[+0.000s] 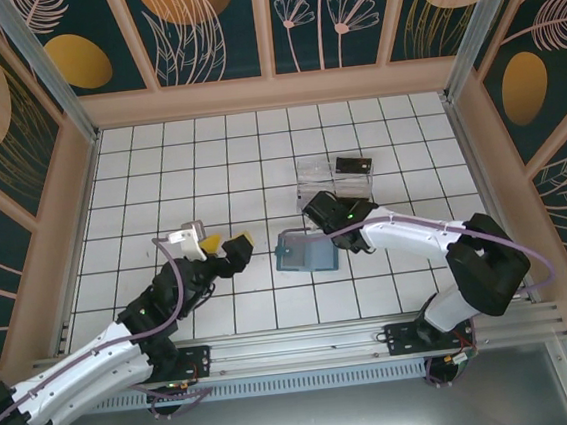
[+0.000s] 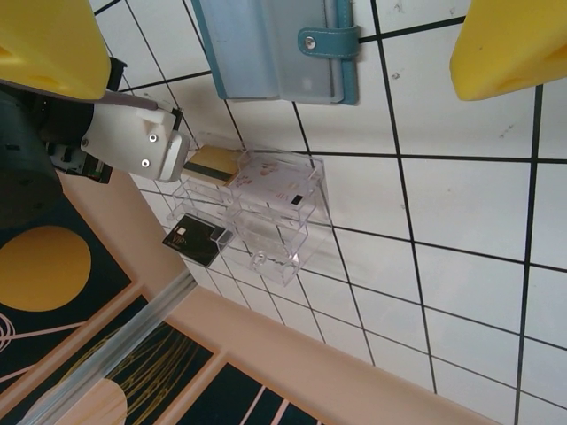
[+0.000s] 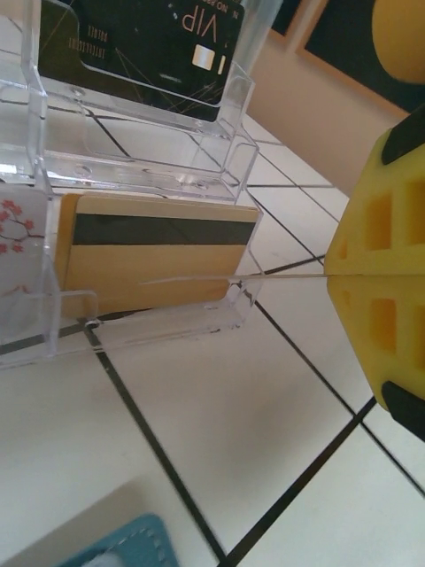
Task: Take the credit cards out of the card holder
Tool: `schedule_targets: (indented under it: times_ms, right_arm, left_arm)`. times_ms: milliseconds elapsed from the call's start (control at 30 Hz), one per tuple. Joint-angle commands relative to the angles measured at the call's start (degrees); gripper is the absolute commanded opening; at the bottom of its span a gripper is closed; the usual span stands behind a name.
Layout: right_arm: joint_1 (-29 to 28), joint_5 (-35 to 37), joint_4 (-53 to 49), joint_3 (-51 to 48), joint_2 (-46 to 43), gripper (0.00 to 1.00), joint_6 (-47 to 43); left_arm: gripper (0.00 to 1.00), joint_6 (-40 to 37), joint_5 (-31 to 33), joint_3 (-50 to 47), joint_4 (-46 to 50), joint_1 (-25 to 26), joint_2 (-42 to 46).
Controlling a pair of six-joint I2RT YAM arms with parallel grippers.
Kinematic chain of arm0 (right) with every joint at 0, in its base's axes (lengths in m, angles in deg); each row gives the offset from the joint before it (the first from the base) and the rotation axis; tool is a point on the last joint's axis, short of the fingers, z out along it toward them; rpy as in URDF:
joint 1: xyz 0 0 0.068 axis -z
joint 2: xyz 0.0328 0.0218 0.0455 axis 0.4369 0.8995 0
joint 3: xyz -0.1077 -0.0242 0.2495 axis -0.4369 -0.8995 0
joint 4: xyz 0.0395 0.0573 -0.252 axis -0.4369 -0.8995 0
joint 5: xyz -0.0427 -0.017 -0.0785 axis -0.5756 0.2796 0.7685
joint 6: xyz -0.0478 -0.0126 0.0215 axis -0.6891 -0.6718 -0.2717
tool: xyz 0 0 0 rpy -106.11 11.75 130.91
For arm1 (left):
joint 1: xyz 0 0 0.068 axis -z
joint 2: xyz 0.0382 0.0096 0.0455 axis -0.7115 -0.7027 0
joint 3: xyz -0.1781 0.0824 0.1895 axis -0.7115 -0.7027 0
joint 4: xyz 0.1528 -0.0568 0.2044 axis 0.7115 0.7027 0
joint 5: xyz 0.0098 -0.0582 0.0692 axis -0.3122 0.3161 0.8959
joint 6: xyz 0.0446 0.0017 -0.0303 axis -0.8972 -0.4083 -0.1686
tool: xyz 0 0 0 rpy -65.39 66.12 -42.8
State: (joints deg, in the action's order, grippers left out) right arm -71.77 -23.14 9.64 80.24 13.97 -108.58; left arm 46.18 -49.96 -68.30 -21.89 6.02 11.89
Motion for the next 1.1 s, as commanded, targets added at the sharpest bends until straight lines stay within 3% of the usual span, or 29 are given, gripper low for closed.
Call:
schedule_targets:
  times_ms: [0,500,1067]
  right_arm:
    - [1.8,0.4,5.9,-1.2,-2.7,0.0,-7.1]
    - [3.1,-6.7,10.6,-0.6,-0.1,0.0,-7.6]
    - [6.0,-8.1,15.2,-1.9,2.0,0.0,-9.3]
  left_arm:
    - [0.99,-1.1,2.3,-0.7,1.6,-0.2,1.4]
    - [0.99,-0.9,3.9,-1.2,1.8,-0.2,0.9]
    - [0.99,-1.3,4.4,-1.4,1.8,-0.3,0.2]
